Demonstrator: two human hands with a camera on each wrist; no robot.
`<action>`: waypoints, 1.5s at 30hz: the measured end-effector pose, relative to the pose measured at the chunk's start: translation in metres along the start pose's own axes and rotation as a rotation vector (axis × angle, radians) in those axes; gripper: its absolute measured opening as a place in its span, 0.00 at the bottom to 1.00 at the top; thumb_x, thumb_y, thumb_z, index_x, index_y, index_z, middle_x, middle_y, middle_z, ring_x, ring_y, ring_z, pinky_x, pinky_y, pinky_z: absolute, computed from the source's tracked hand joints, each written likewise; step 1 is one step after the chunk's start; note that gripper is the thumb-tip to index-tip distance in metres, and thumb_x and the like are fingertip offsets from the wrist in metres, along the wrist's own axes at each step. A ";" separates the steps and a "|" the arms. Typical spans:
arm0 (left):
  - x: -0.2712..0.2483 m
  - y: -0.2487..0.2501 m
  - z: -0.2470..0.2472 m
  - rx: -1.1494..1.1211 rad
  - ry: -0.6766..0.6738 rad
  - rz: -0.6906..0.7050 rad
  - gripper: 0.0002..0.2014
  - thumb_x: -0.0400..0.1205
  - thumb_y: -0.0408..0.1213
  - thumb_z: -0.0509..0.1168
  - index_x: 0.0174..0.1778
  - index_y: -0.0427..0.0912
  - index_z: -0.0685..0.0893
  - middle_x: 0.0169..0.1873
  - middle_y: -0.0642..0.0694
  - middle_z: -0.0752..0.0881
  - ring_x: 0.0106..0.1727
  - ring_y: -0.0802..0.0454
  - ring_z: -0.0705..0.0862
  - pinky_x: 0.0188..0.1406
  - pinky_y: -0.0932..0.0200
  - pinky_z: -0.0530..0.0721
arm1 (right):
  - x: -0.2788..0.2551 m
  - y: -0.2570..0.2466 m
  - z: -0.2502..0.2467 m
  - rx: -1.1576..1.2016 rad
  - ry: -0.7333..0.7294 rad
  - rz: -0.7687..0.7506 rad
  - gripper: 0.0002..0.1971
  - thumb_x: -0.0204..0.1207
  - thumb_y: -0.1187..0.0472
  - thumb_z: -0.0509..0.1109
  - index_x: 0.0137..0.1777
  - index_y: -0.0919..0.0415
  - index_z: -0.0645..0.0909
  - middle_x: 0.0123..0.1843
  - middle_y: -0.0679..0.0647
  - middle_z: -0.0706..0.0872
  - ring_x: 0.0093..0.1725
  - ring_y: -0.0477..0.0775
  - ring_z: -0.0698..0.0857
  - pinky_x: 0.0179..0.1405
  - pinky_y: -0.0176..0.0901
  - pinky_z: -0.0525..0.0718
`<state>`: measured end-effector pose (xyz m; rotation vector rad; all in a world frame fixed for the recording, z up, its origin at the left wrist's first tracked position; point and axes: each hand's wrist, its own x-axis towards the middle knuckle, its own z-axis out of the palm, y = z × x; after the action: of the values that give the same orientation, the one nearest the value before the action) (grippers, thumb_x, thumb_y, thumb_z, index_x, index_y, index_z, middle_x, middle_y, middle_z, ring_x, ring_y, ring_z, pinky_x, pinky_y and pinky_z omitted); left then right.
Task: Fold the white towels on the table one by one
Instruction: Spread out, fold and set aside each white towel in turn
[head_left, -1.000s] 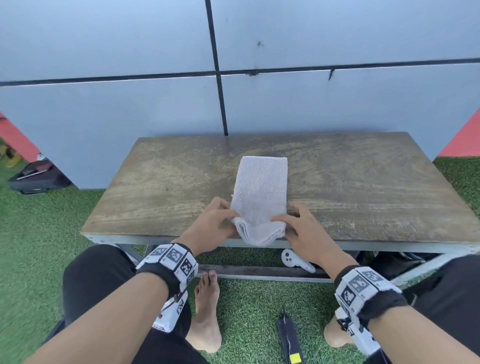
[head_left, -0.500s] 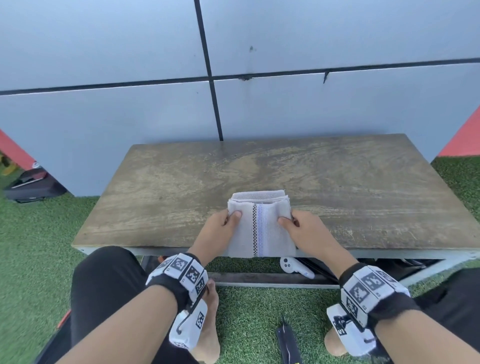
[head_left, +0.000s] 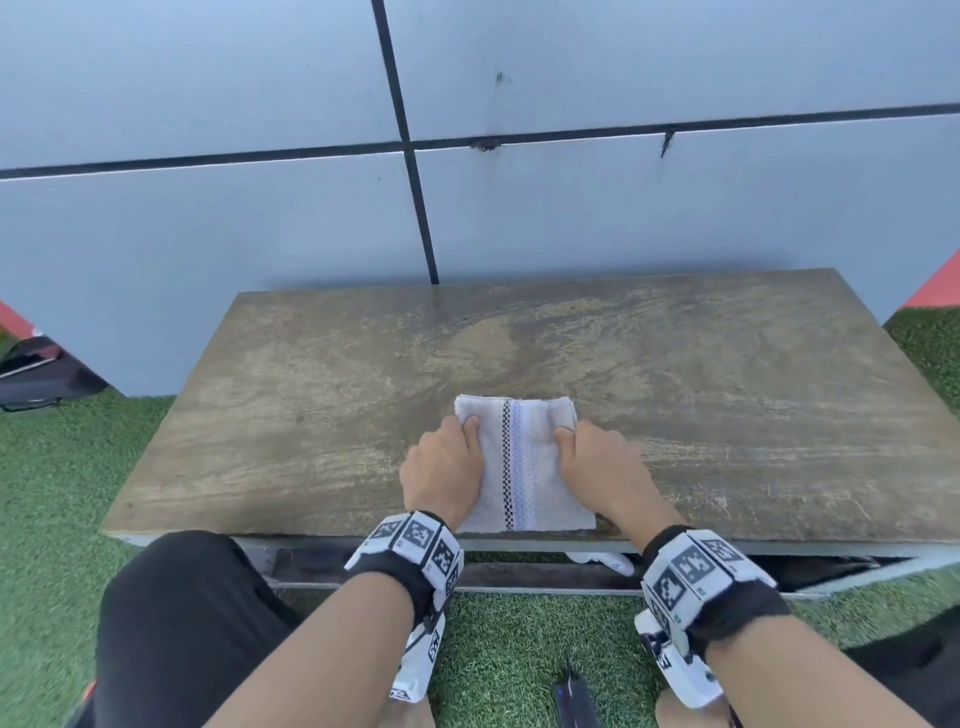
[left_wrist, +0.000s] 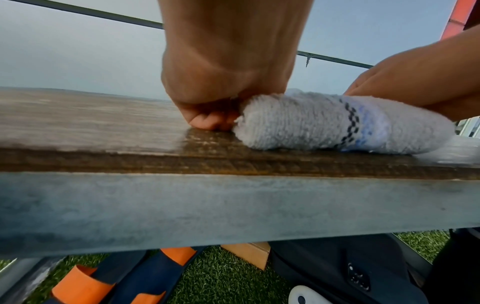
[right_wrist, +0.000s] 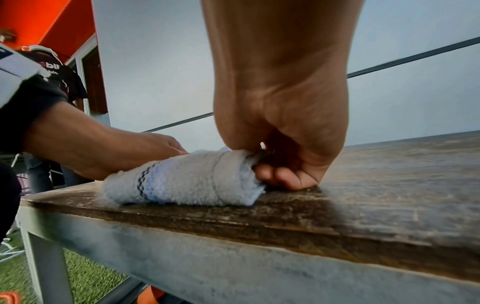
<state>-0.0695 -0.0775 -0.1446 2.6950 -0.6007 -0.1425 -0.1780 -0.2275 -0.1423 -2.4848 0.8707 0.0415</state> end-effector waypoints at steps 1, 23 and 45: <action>0.001 0.000 0.001 0.006 0.007 0.003 0.27 0.91 0.55 0.43 0.48 0.40 0.80 0.42 0.40 0.87 0.45 0.37 0.86 0.38 0.51 0.75 | 0.001 0.000 0.001 -0.016 0.009 0.001 0.24 0.90 0.44 0.44 0.50 0.60 0.76 0.39 0.54 0.80 0.40 0.60 0.81 0.39 0.52 0.76; -0.030 -0.002 0.018 0.069 -0.098 0.553 0.30 0.90 0.56 0.41 0.88 0.52 0.51 0.88 0.54 0.51 0.88 0.55 0.44 0.88 0.46 0.46 | -0.014 -0.009 0.011 -0.125 0.054 -0.424 0.25 0.90 0.54 0.47 0.87 0.50 0.59 0.88 0.45 0.58 0.87 0.46 0.53 0.85 0.54 0.54; -0.030 0.003 0.004 -0.035 -0.079 -0.022 0.41 0.82 0.71 0.42 0.88 0.54 0.40 0.87 0.43 0.33 0.87 0.39 0.33 0.83 0.29 0.40 | -0.017 -0.002 -0.006 -0.246 0.172 -0.353 0.23 0.88 0.51 0.52 0.80 0.54 0.70 0.80 0.53 0.72 0.79 0.58 0.72 0.80 0.59 0.67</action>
<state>-0.0986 -0.0679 -0.1465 2.6730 -0.5863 -0.2640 -0.1909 -0.2194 -0.1325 -2.8725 0.5035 -0.1997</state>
